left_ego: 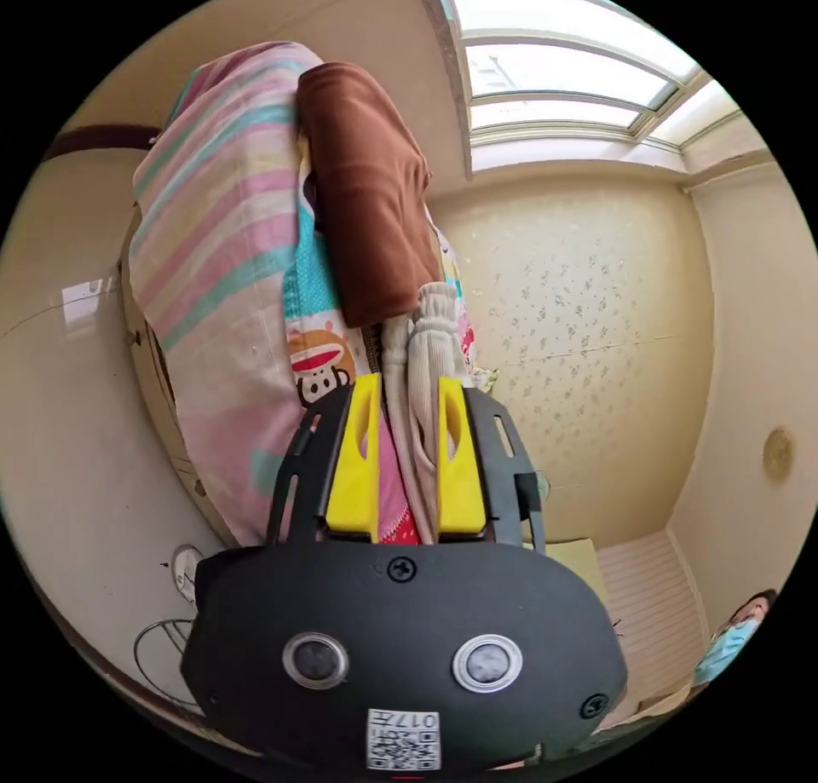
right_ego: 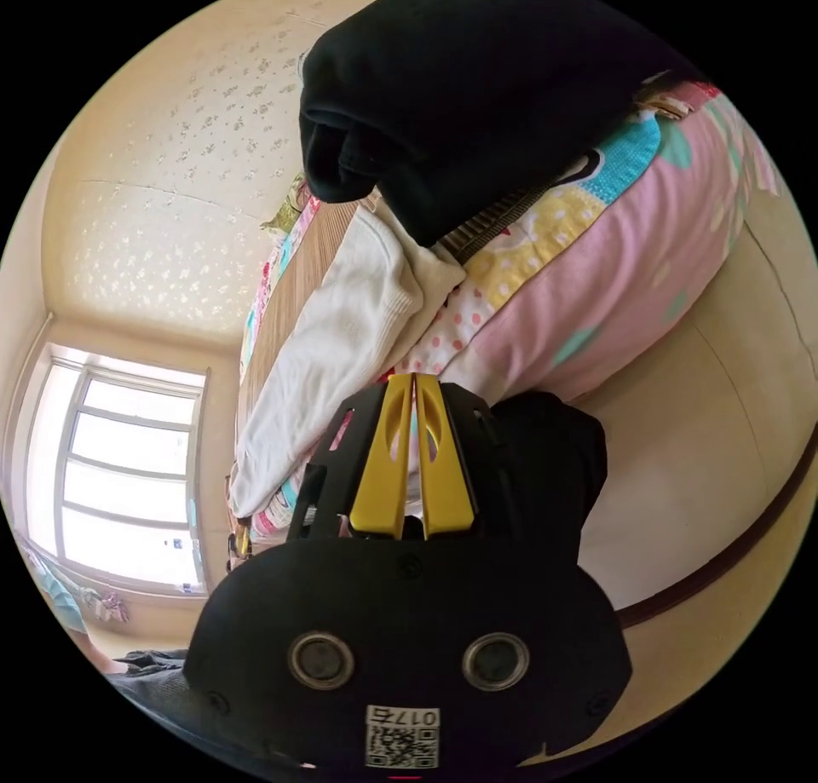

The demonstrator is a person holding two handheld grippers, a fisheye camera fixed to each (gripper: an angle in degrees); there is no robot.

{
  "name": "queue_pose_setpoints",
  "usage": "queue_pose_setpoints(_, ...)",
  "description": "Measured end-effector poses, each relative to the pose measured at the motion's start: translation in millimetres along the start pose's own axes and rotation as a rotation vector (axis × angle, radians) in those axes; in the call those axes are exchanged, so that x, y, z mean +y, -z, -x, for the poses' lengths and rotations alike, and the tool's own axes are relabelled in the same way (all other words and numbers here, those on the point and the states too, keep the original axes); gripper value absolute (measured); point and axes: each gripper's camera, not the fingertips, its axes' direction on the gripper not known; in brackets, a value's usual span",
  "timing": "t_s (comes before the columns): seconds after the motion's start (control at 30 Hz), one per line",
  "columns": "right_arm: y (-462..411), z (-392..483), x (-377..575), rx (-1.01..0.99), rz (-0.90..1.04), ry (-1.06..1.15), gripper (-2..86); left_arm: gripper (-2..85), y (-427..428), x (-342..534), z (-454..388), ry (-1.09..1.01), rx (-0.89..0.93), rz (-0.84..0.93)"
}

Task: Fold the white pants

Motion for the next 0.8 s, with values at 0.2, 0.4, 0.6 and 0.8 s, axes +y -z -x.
queue_pose_setpoints(0.2,17.8,14.7,11.0,-0.024,-0.125,0.026,0.6,18.7,-59.7,-20.8,-19.5,-0.068,-0.010,0.166)
queue_pose_setpoints(0.4,9.9,25.4,22.6,-0.041,-0.094,0.067,0.5,6.9,-127.8,-3.5,-27.6,0.058,-0.103,0.382)
queue_pose_setpoints(0.6,16.7,27.6,32.0,-0.033,-0.122,0.075,0.5,6.1,-73.6,30.3,-125.0,-0.424,0.117,0.303)
queue_pose_setpoints(0.8,2.9,26.4,38.5,-0.079,-0.107,0.069,0.5,5.9,-68.5,85.9,4.7,0.162,-0.080,0.191)
